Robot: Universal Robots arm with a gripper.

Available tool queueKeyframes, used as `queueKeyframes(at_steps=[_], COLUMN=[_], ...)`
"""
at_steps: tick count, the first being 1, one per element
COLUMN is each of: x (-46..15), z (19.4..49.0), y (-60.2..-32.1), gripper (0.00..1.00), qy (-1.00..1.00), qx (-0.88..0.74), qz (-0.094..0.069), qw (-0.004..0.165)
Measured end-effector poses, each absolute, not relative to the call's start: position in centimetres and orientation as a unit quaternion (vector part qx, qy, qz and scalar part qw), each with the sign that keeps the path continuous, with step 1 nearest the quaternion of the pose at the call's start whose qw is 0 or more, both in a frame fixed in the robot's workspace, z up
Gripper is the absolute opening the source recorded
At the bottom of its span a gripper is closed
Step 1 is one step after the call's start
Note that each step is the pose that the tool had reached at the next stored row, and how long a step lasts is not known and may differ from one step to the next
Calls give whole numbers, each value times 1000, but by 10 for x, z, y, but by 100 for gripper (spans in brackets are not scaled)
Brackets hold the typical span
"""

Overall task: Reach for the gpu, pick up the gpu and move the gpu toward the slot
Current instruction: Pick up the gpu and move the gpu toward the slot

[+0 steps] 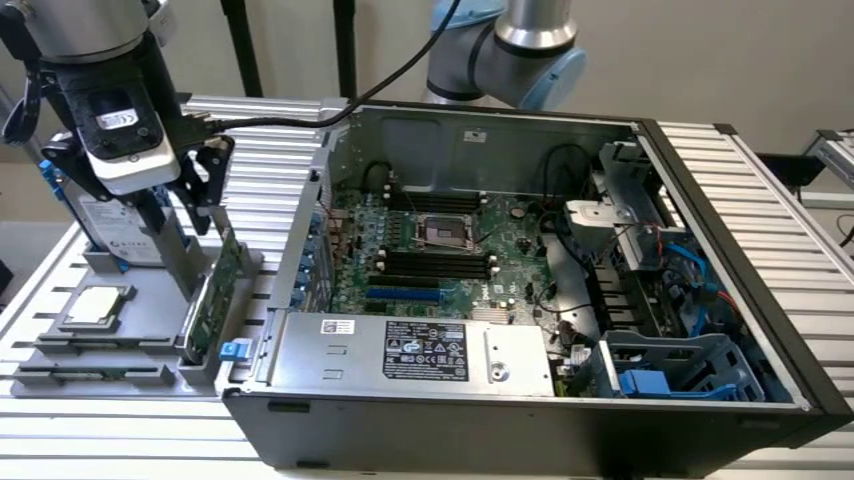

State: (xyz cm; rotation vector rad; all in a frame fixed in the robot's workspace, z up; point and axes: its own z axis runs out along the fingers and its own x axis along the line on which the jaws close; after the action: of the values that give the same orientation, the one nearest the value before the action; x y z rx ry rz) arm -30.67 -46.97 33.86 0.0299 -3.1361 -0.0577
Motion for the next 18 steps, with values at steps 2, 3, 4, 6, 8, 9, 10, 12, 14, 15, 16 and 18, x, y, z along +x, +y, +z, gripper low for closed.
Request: queueKeyframes(at_steps=[2,3,4,6,8,9,10,12,14,15,16,18], x=[-307,-308,-308,-309,-310,-310,-311,-312,-313,-313,-313,-314], z=[335,333,331,328,324,322,320,317,313,311,309,306], y=[-470,-470,-470,-470,-470,-470,-470,-470,-470,-470,-470,-470], gripper=[48,48,48,48,48,48,48,48,48,48,48,48], qy=[-1000,-1000,-1000,-1000,-1000,-1000,-1000,-1000,-1000,-1000,-1000,-1000], qx=[10,10,9,9,10,10,10,10,10,10,10,10], qz=[-18,-18,-18,-18,-18,-18,-18,-18,-18,-18,-18,-18], qw=[2,2,2,2,2,2,2,2,2,2,2,2])
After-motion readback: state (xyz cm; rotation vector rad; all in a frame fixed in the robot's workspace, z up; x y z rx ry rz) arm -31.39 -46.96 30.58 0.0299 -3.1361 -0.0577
